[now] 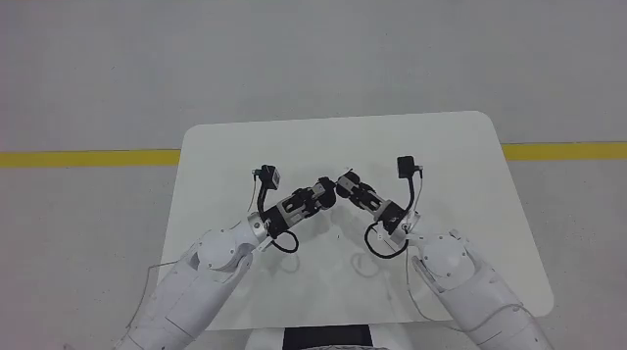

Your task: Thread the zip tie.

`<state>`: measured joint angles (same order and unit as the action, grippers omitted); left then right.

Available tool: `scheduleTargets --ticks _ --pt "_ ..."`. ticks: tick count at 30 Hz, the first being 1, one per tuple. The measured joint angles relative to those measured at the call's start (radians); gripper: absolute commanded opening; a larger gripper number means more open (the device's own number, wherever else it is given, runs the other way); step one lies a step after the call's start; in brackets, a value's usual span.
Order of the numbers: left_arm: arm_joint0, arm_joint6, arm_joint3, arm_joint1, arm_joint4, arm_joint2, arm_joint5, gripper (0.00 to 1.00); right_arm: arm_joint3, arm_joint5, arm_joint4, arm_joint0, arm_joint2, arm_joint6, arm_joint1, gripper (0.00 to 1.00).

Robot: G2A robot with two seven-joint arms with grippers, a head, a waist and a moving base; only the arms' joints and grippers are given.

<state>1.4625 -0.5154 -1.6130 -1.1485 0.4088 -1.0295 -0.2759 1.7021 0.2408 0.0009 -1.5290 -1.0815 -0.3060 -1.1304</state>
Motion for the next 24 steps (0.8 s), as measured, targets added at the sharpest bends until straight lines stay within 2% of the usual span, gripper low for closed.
scheduleTargets --ticks 16,24 --pt "-0.003 0.002 0.009 0.001 0.003 0.006 -0.002 0.09 0.001 0.016 -0.008 -0.003 -0.004 -0.017 -0.006 0.00" --pt "-0.003 0.005 0.013 0.002 0.006 0.006 -0.006 0.09 0.002 0.026 -0.016 -0.008 -0.009 -0.021 -0.008 0.00"
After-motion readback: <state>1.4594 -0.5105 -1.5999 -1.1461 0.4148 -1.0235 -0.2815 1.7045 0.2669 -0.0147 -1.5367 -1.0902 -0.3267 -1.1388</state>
